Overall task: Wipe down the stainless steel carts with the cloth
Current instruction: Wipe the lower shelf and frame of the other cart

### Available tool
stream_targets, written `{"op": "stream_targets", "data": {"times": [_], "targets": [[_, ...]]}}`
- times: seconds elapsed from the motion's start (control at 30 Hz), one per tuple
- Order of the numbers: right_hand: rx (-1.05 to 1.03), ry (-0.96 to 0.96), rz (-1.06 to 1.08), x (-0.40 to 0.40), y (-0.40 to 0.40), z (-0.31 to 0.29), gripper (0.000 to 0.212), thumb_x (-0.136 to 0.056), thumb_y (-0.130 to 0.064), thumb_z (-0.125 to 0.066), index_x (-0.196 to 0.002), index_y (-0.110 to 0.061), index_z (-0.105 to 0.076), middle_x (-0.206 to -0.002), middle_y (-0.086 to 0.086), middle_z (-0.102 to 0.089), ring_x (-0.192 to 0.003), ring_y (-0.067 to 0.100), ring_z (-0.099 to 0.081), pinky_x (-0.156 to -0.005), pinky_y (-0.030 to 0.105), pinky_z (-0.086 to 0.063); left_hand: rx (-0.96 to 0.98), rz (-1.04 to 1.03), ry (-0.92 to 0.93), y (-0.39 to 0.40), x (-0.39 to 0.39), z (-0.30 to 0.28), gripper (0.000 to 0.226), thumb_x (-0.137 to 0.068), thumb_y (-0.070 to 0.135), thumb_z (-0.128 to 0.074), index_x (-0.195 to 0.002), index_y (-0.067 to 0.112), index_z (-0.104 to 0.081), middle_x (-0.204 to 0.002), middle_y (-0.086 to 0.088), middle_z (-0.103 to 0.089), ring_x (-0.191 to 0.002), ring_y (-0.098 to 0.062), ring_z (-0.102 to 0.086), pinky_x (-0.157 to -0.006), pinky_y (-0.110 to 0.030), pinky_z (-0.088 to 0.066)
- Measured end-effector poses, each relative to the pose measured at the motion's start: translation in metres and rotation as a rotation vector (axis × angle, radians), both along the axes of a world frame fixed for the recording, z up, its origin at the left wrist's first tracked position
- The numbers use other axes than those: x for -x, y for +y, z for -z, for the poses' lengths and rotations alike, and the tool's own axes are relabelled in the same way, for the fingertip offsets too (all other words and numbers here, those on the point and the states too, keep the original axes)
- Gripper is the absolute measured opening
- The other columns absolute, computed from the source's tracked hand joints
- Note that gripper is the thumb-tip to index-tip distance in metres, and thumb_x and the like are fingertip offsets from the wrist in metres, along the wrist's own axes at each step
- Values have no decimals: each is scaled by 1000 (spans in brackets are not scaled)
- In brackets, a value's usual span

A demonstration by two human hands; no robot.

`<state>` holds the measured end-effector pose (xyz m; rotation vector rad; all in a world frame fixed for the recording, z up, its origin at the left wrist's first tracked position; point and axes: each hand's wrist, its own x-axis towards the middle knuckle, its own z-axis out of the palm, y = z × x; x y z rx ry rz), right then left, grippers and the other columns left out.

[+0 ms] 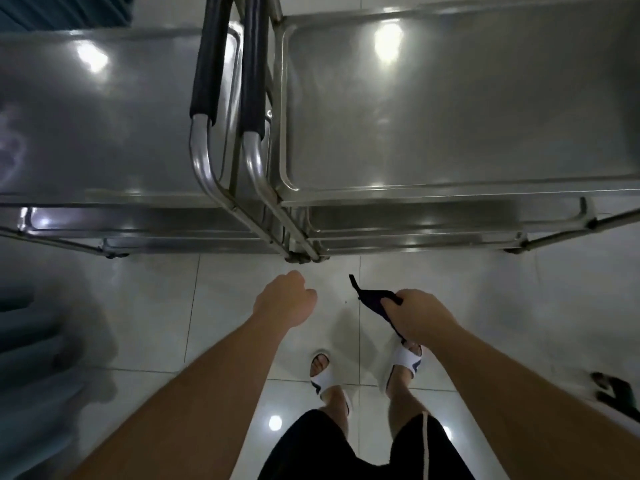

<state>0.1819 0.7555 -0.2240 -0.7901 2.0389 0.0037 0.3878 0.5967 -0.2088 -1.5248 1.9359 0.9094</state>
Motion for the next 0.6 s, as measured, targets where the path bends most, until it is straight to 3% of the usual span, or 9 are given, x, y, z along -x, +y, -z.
{"op": "stream_targets", "data": {"times": [0.07, 0.2, 0.27, 0.37, 0.5, 0.6], "targets": [[24, -22, 10, -5, -14, 17, 41, -103, -49, -44, -82, -20, -62, -70, 2, -67, -65, 17, -65, -56, 30, -44, 14, -43, 26, -9, -5, 21, 44, -98, 39, -48, -138, 23, -54, -137, -3, -61, -105, -23, -54, -88, -36, -45], [85, 10, -31, -3, -45, 55, 41, -105, -50, -43, -82, -22, -60, -72, 3, -67, -68, 19, -65, -57, 32, -43, 60, -155, 114, -29, -6, 65, 48, -100, 40, -51, -145, 25, -51, -144, -3, -59, -120, -27, -59, -88, -34, -41], [120, 37, -56, 0, -62, 76, 41, -105, -52, -42, -81, -23, -59, -72, 3, -66, -69, 20, -65, -60, 34, -46, 89, -218, 171, -39, -3, 89, 41, -101, 43, -53, -139, 27, -54, -138, -4, -62, -109, -25, -61, -85, -34, -43], [194, 86, -82, 6, -88, 110, 42, -106, -54, -39, -84, -24, -58, -77, 2, -65, -75, 23, -64, -68, 38, -52, 138, -323, 246, -57, 4, 130, 25, -99, 48, -54, -120, 34, -51, -120, -2, -66, -83, -15, -55, -69, -31, -43], [305, 157, -99, 12, -129, 153, 41, -106, -56, -36, -101, -26, -64, -78, 0, -64, -74, 22, -64, -65, 35, -50, 238, -463, 444, -81, 16, 178, 49, -96, 49, -63, -138, 27, -49, -112, 5, -64, -83, -10, -63, -56, -25, -42], [465, 150, -60, 15, -161, 182, 41, -106, -56, -39, -111, -25, -66, -91, 4, -68, -81, 27, -66, -73, 40, -57, 353, -553, 710, -97, 30, 208, 38, -93, 42, -73, -125, 28, -58, -102, 19, -67, -82, 20, -63, -56, -1, -44]]}}
